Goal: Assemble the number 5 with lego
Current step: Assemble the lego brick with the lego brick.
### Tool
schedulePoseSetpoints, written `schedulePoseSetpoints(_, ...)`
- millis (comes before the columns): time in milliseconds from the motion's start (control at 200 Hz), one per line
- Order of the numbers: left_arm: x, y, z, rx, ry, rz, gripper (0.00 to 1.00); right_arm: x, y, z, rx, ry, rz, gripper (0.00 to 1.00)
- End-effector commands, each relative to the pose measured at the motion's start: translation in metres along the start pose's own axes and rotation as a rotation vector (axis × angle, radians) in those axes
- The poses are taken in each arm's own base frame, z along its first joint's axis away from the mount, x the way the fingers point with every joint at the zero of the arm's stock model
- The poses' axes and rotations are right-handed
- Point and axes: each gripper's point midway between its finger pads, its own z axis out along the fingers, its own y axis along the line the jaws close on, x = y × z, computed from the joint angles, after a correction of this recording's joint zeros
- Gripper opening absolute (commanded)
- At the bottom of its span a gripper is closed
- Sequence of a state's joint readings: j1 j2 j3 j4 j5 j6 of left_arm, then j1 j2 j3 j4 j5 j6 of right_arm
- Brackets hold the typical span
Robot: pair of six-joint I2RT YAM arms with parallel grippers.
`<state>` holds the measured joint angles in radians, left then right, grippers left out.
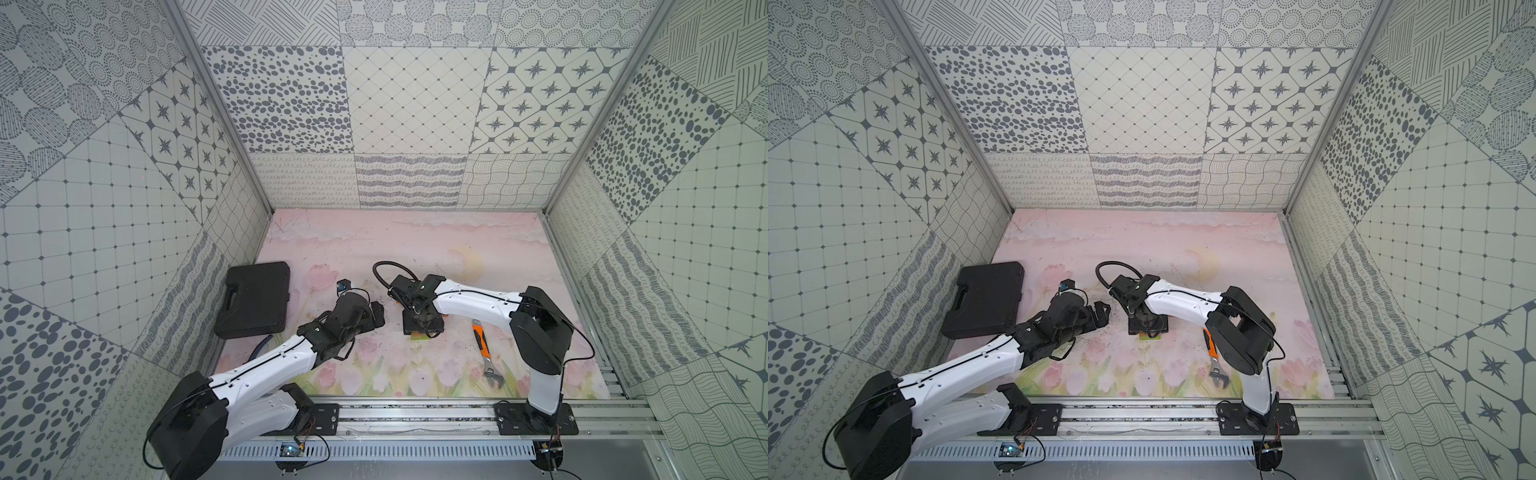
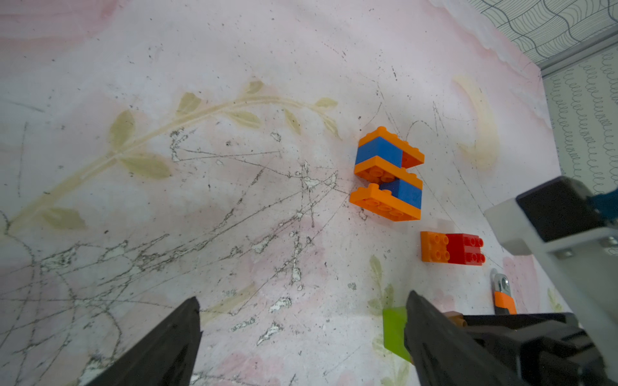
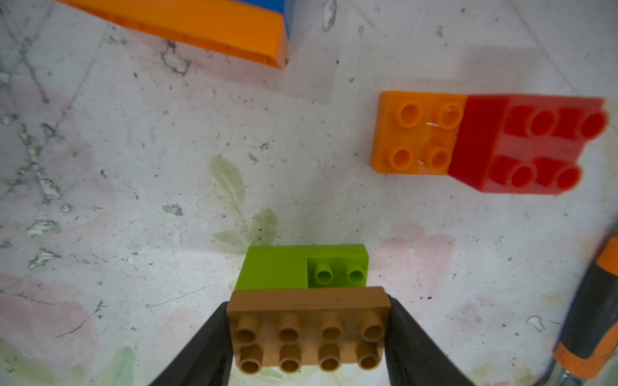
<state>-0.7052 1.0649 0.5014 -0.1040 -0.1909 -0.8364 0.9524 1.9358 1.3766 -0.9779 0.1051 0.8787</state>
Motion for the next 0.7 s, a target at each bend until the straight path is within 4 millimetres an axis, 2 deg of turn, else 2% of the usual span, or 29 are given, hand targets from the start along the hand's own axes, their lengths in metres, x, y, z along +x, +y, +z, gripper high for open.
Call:
schedulePoseSetpoints(0,0.000,0.013,-0.003,-0.052,-0.014,-0.008,0.99,0.035,-0.031,0.058,0.176,0.146,-0.047,0.52)
schedulePoseSetpoints(415,-0.003,0.015,-0.009,-0.053,-0.033,-0.006,0.99,0.032,-0.025,0.053,0.174,0.128,-0.061,0.53)
schedulePoseSetpoints(560,-0.003,0.017,-0.011,-0.055,-0.037,-0.004,0.99,0.022,-0.016,0.037,0.133,0.086,-0.061,0.57)
schedulePoseSetpoints(695,-0.007,0.016,-0.016,-0.049,-0.053,0.002,0.99,0.009,-0.010,0.015,0.084,0.025,-0.049,0.67)
